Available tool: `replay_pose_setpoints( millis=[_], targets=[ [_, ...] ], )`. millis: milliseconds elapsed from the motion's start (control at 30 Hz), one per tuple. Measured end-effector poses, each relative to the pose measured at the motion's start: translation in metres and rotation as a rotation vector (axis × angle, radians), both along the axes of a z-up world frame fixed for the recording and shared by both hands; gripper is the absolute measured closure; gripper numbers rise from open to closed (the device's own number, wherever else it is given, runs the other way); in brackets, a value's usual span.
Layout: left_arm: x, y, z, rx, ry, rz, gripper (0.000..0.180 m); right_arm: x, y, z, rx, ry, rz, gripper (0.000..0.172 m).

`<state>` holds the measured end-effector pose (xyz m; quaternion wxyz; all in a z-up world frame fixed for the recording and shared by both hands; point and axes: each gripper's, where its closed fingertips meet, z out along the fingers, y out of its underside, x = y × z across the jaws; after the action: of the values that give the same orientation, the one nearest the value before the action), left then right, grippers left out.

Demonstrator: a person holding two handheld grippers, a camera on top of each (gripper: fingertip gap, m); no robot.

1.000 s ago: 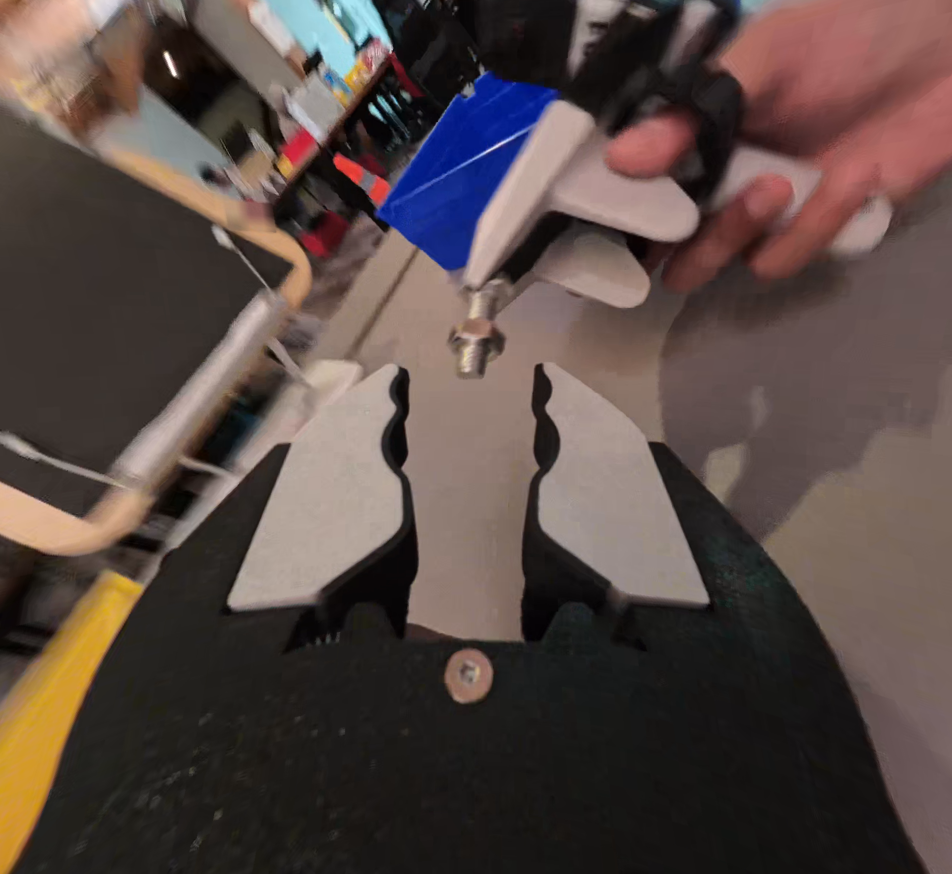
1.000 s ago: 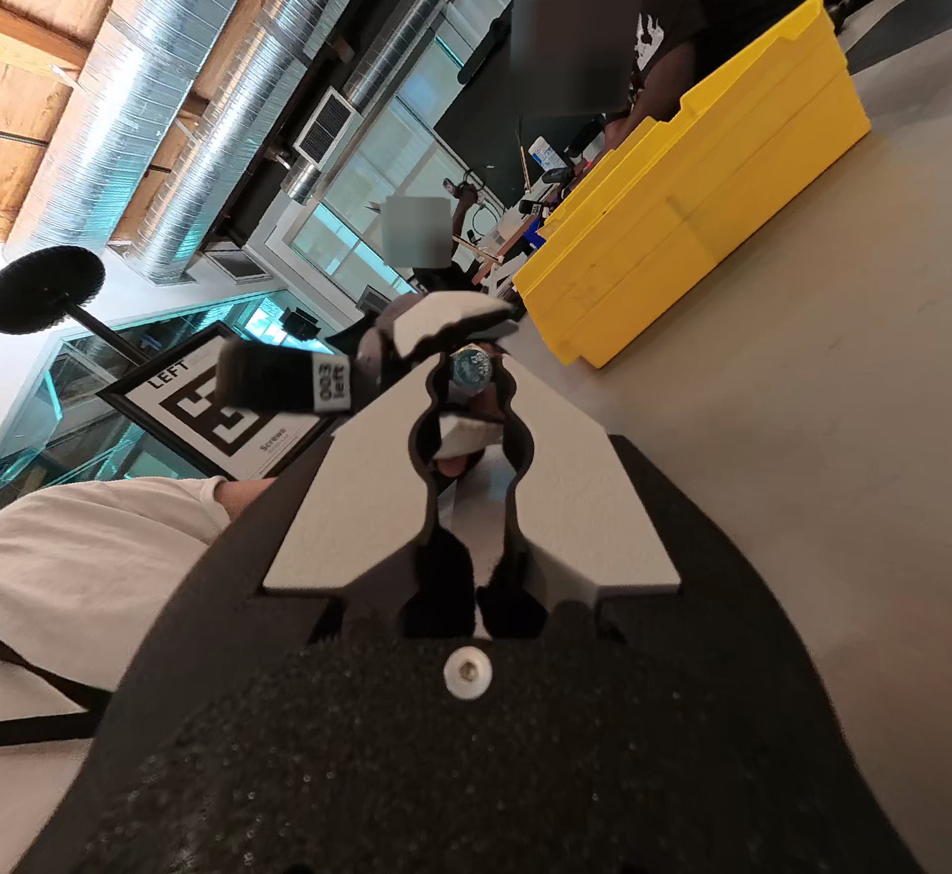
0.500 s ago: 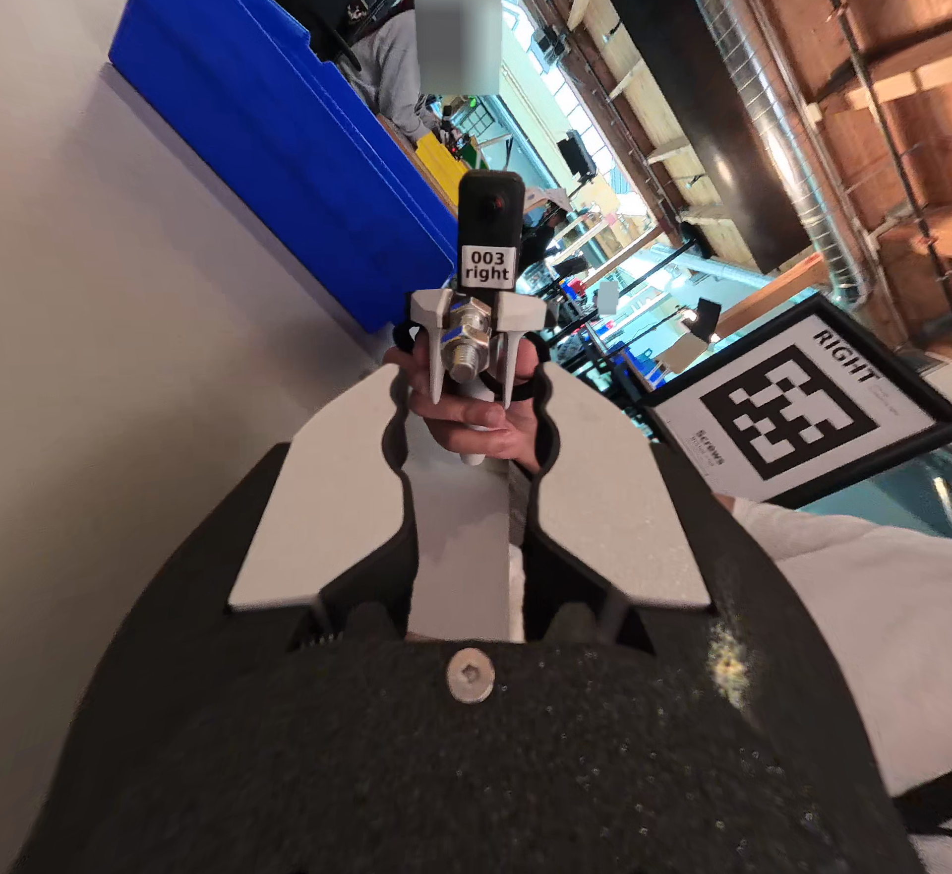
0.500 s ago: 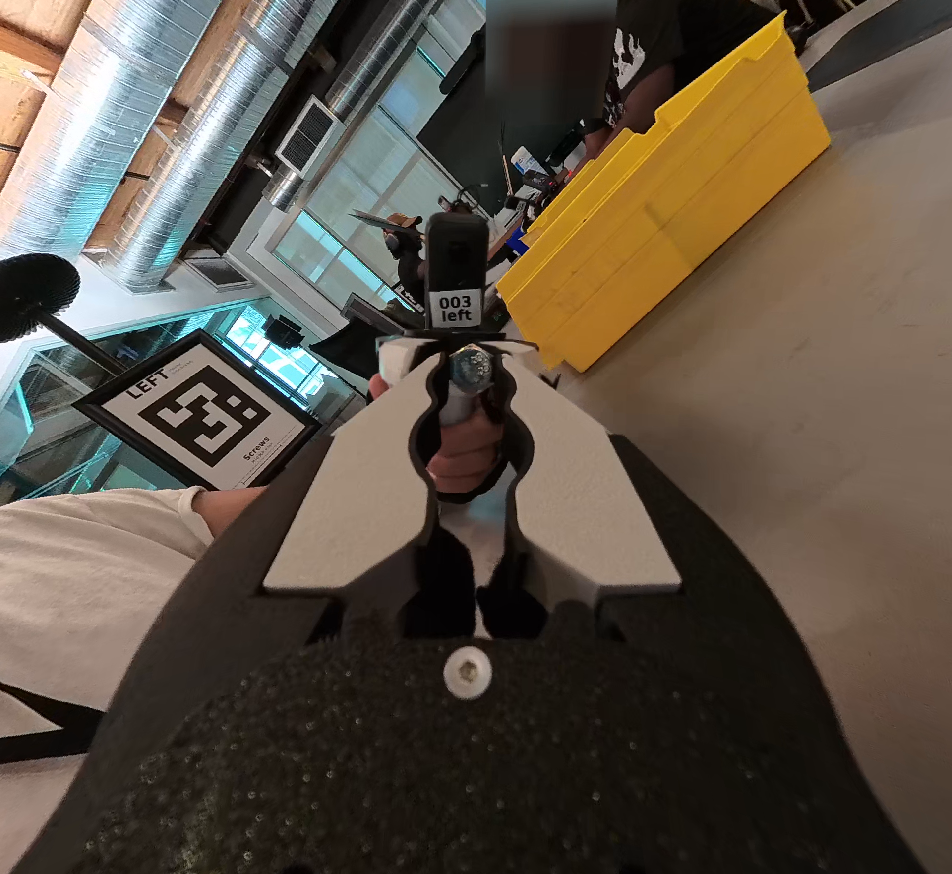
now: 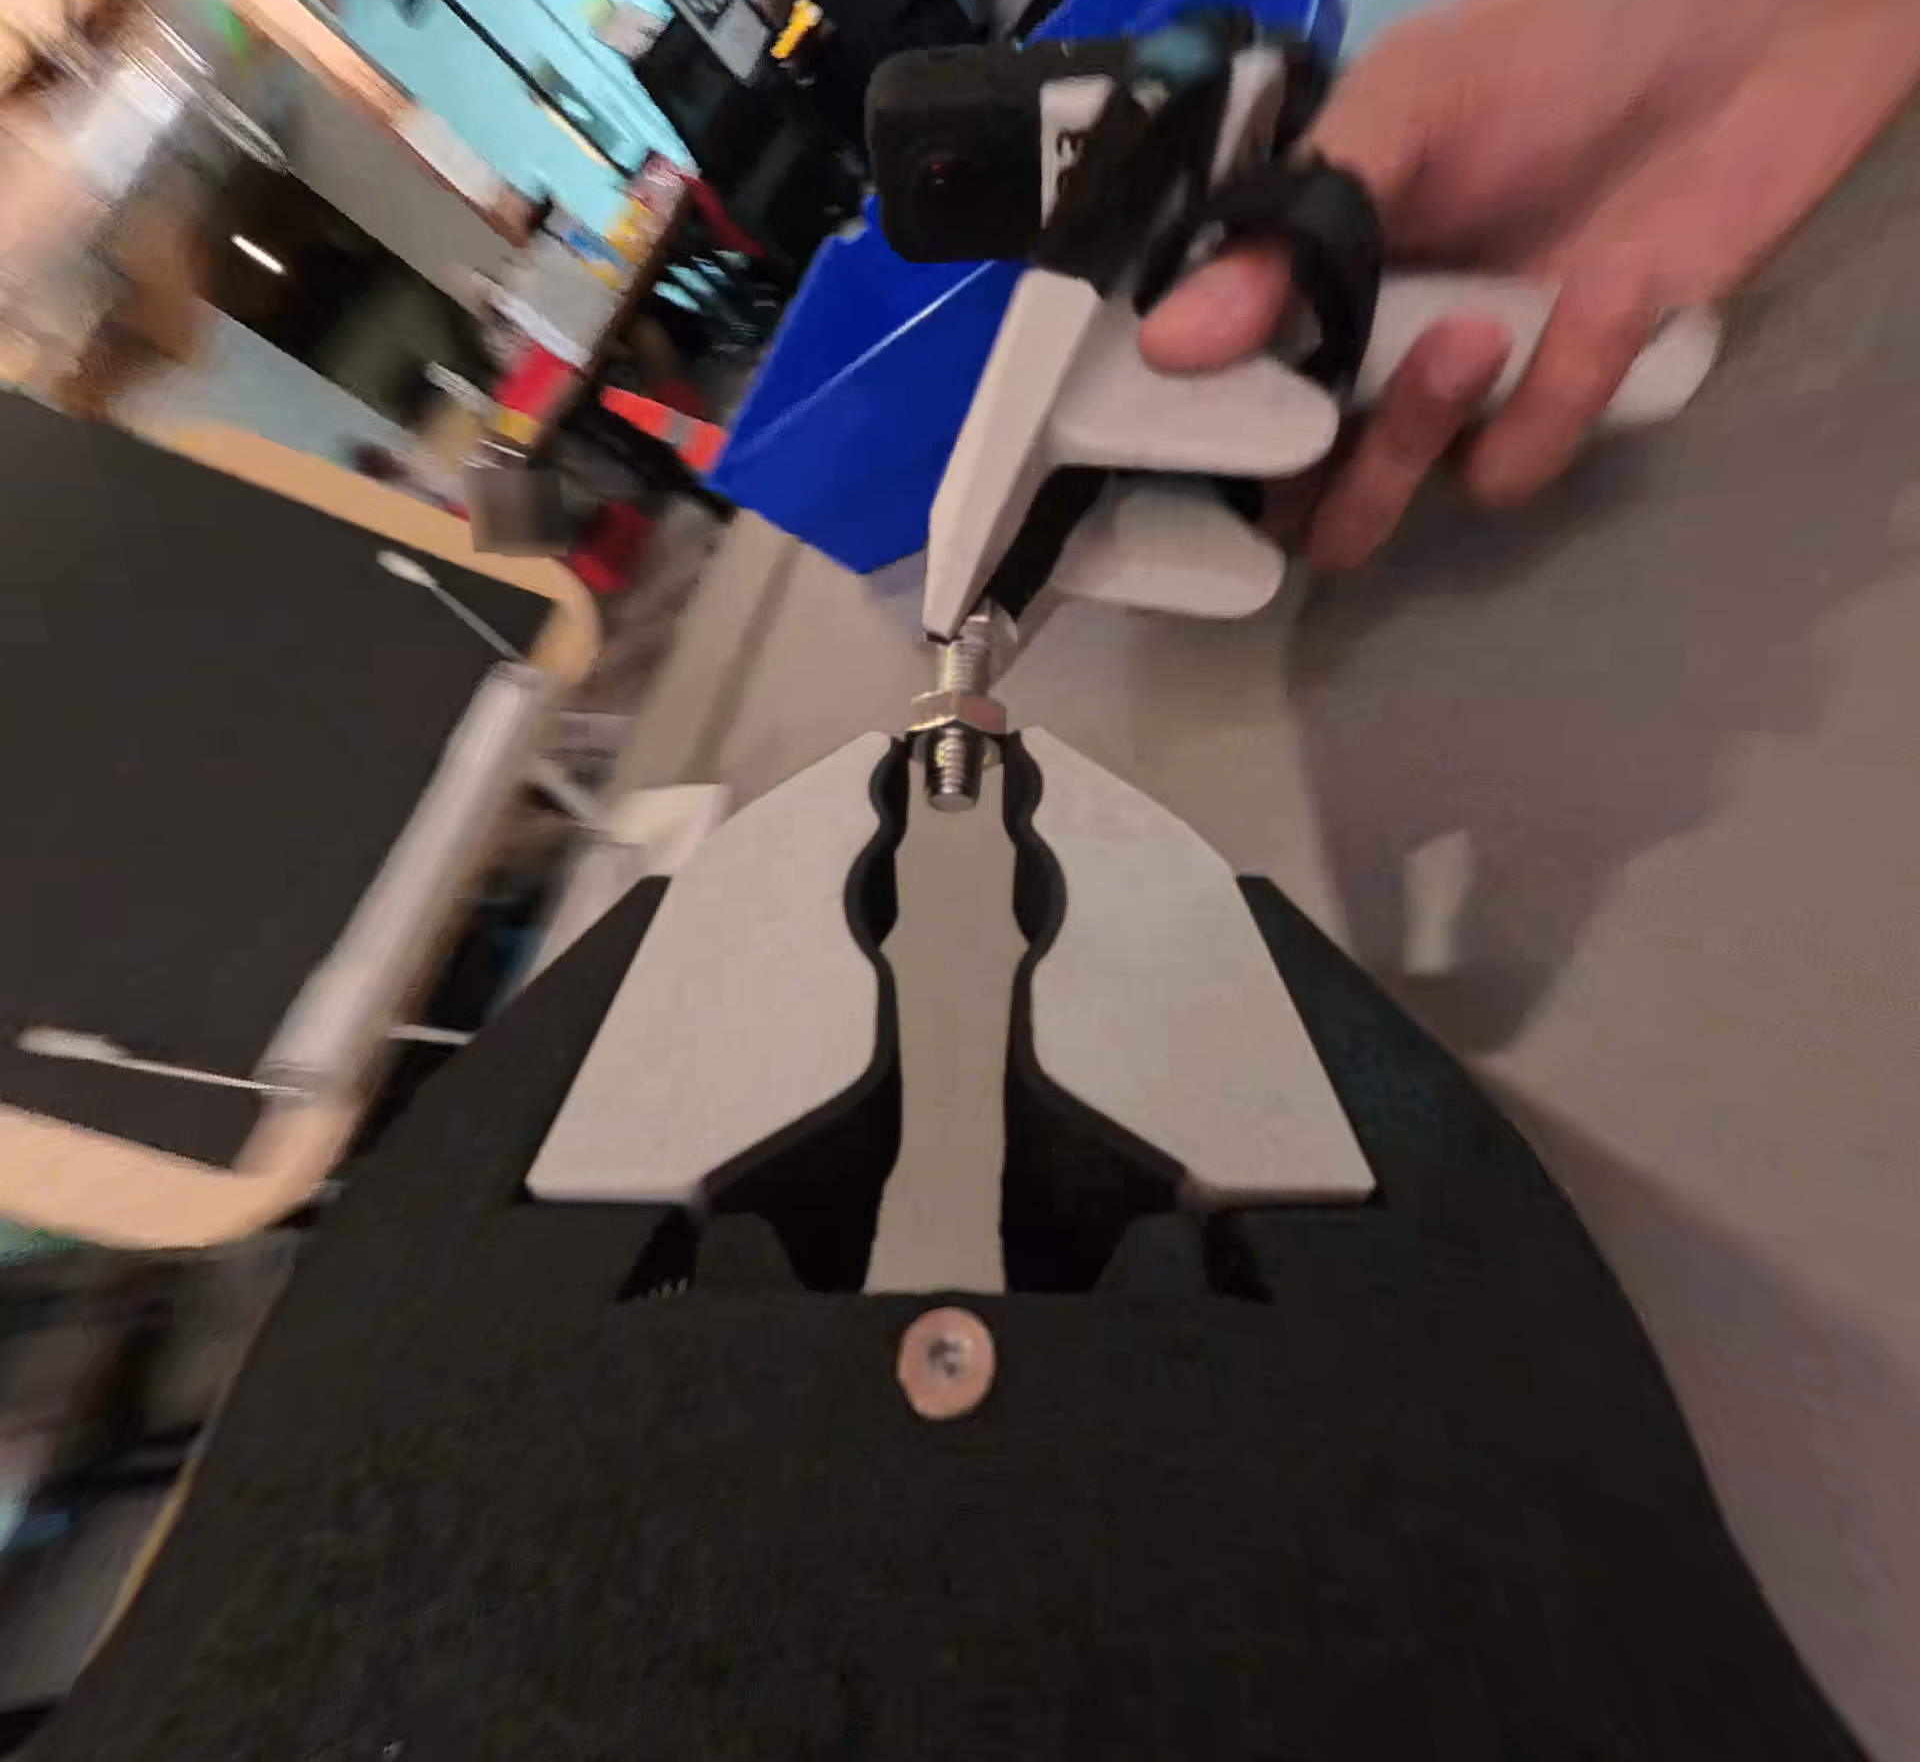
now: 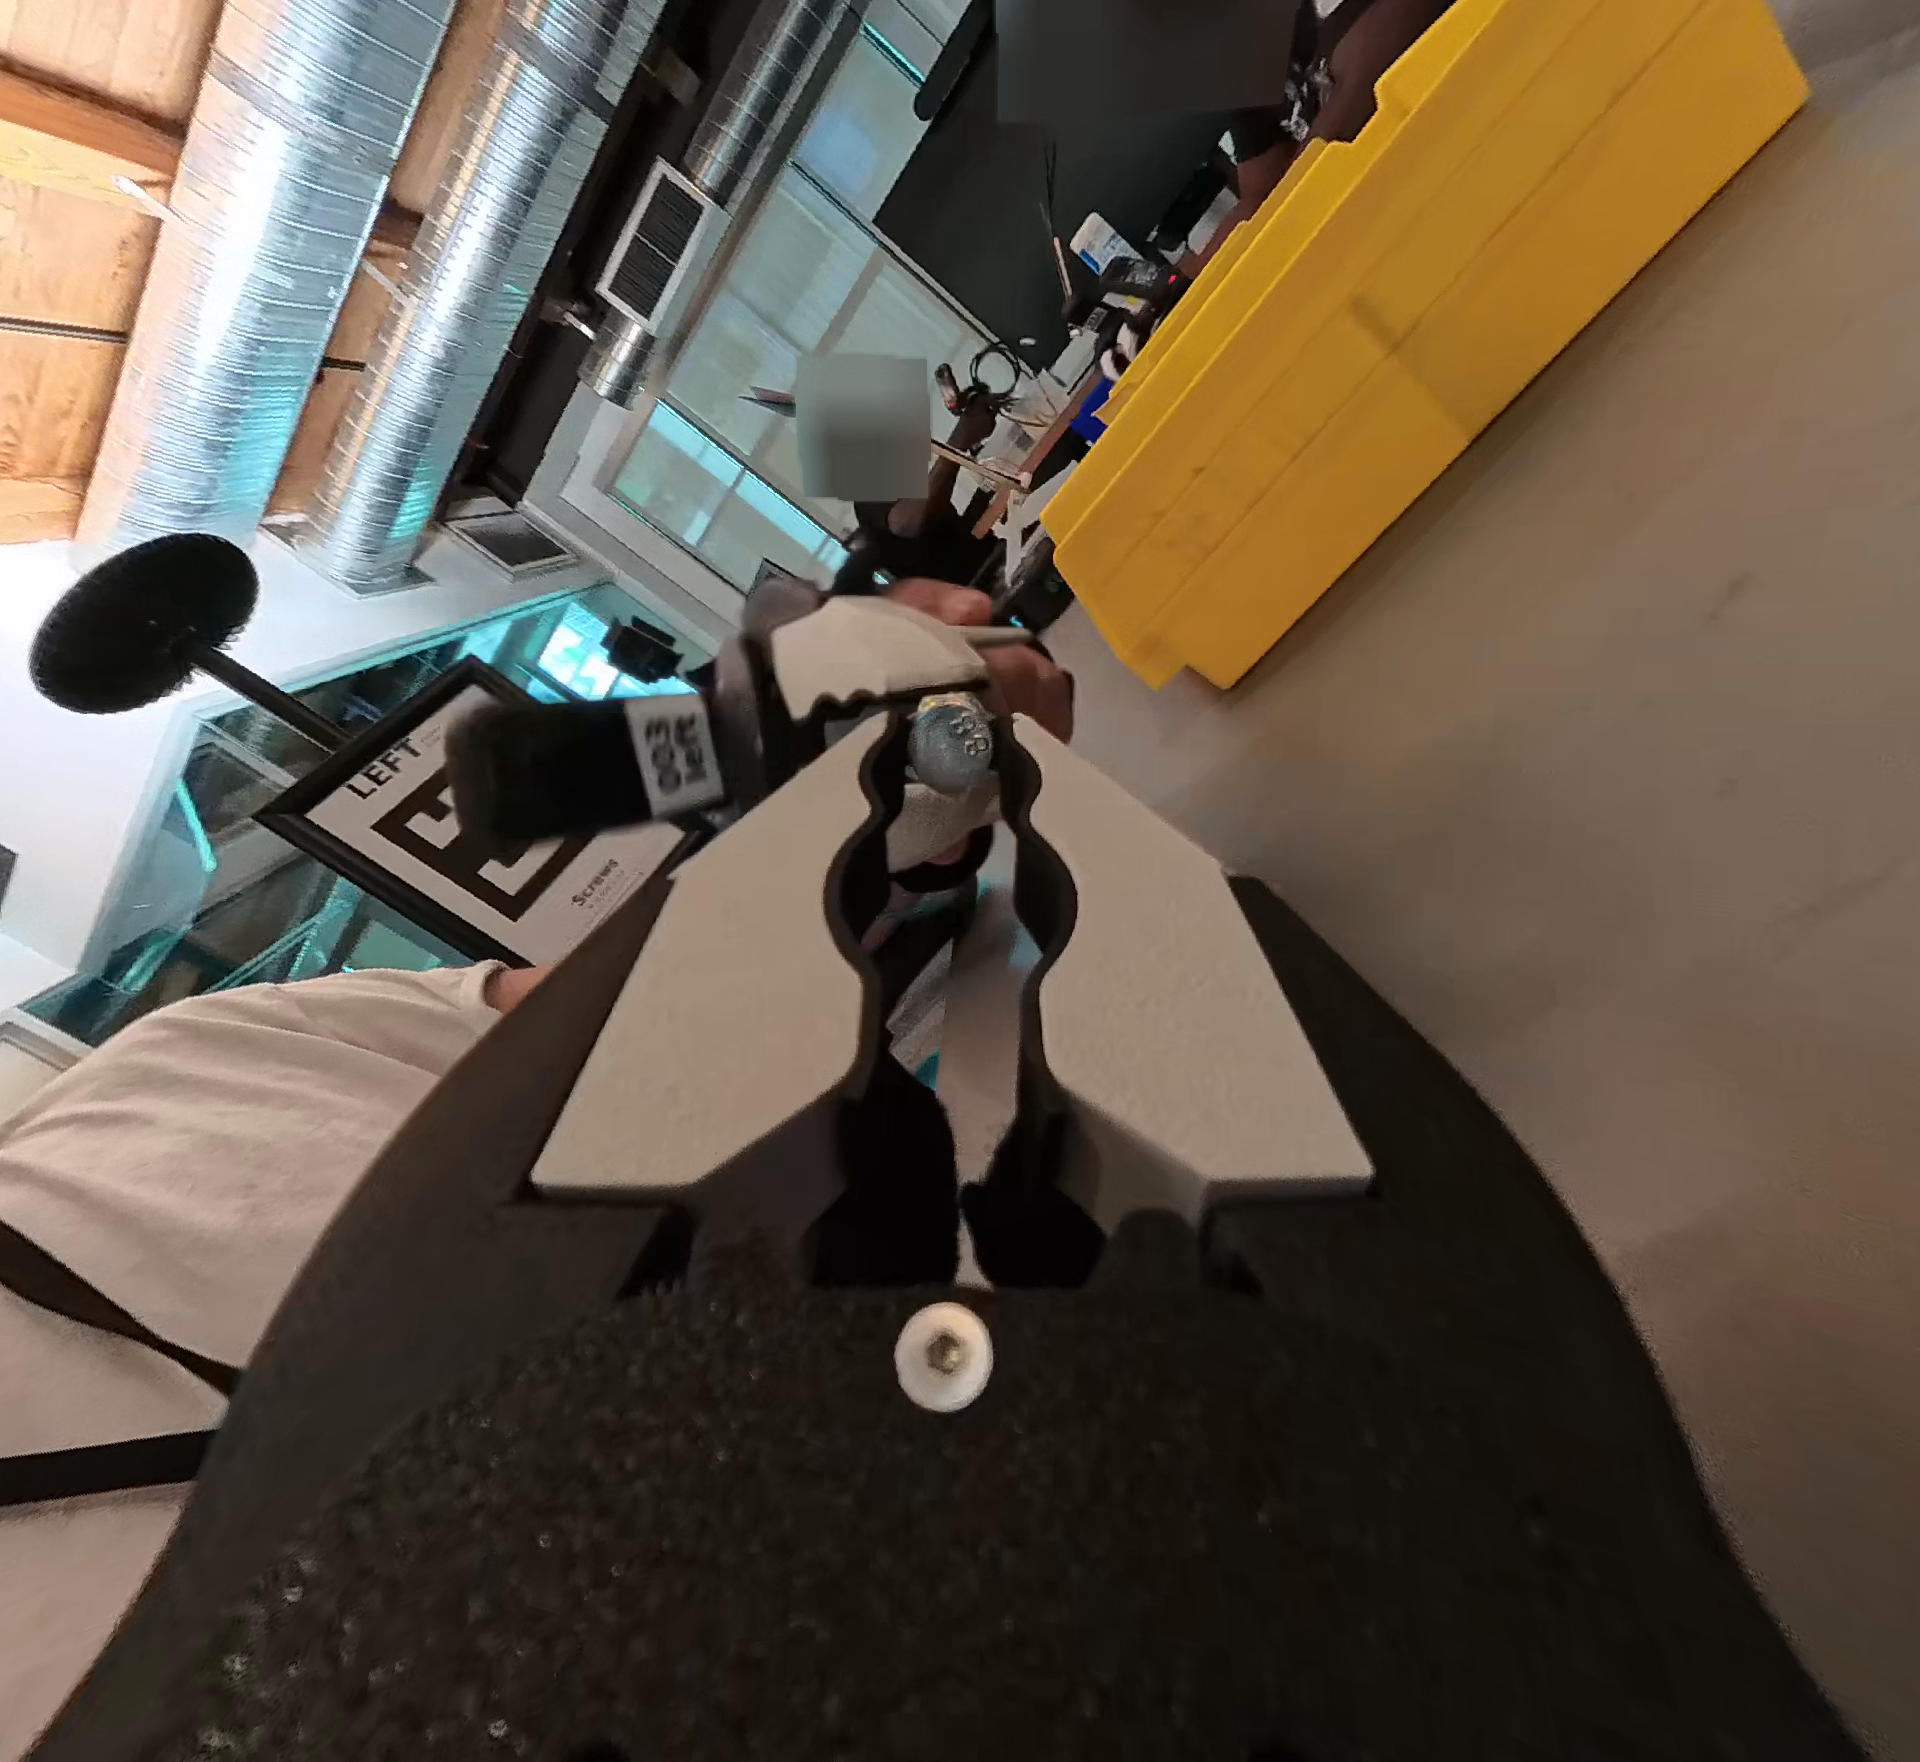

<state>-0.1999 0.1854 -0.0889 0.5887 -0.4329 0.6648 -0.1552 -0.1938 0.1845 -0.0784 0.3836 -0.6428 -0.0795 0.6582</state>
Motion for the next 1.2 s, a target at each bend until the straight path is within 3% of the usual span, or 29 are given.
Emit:
replay_pose_setpoints(
  millis=[67, 133, 200, 267, 367, 433, 533, 633, 733, 867, 1000, 1067, 1133, 1200],
  targets=[
    [0.000, 0.005, 0.003, 0.312, 0.068, 0.062, 0.164, 0.001, 0.001, -0.001, -0.009, 0.006, -0.005, 0.156],
    [0.002, 0.008, 0.005, 0.501, 0.092, 0.126, 0.164, 0.004, 0.001, 0.001, -0.019, 0.031, 0.000, 0.155],
    [0.004, 0.004, 0.005, 0.529, 0.088, 0.132, 0.157, 0.006, 0.001, 0.002, -0.017, 0.033, -0.002, 0.155],
    [0.006, 0.000, 0.003, 0.429, 0.077, 0.120, 0.146, 0.007, 0.001, 0.003, 0.001, 0.020, -0.010, 0.155],
    [0.004, 0.004, -0.005, 0.107, 0.042, 0.147, 0.136, 0.009, 0.001, 0.005, 0.026, 0.006, -0.034, 0.155],
    [-0.002, 0.012, -0.011, -0.194, -0.019, 0.211, 0.130, 0.011, 0.002, 0.006, 0.043, -0.012, -0.046, 0.155],
    [0.000, 0.000, -0.020, -0.849, -0.135, 0.146, 0.125, 0.012, 0.003, 0.005, 0.052, -0.025, -0.058, 0.155],
    [0.004, -0.007, 0.004, -1.392, -0.327, -0.033, 0.130, 0.012, 0.004, 0.005, 0.048, -0.020, -0.059, 0.155],
    [0.001, -0.006, 0.013, -1.572, -0.394, -0.135, 0.132, 0.012, 0.002, 0.006, 0.051, -0.020, -0.053, 0.155],
    [0.004, -0.014, 0.016, -1.510, -0.356, -0.175, 0.142, 0.009, 0.001, 0.006, 0.044, -0.012, -0.040, 0.155],
    [0.007, -0.015, 0.014, -1.367, -0.324, -0.150, 0.163, 0.001, -0.004, 0.008, 0.048, -0.003, -0.006, 0.155],
    [0.006, -0.016, 0.014, -1.270, -0.308, -0.151, 0.163, 0.000, -0.005, 0.008, 0.048, -0.003, -0.002, 0.155],
    [0.004, -0.017, 0.012, -1.045, -0.254, -0.134, 0.163, -0.001, -0.006, 0.008, 0.041, 0.000, 0.009, 0.155],
    [0.003, -0.016, 0.006, -0.672, -0.164, -0.093, 0.163, -0.003, -0.007, 0.005, 0.024, 0.001, 0.023, 0.155]
  ],
)
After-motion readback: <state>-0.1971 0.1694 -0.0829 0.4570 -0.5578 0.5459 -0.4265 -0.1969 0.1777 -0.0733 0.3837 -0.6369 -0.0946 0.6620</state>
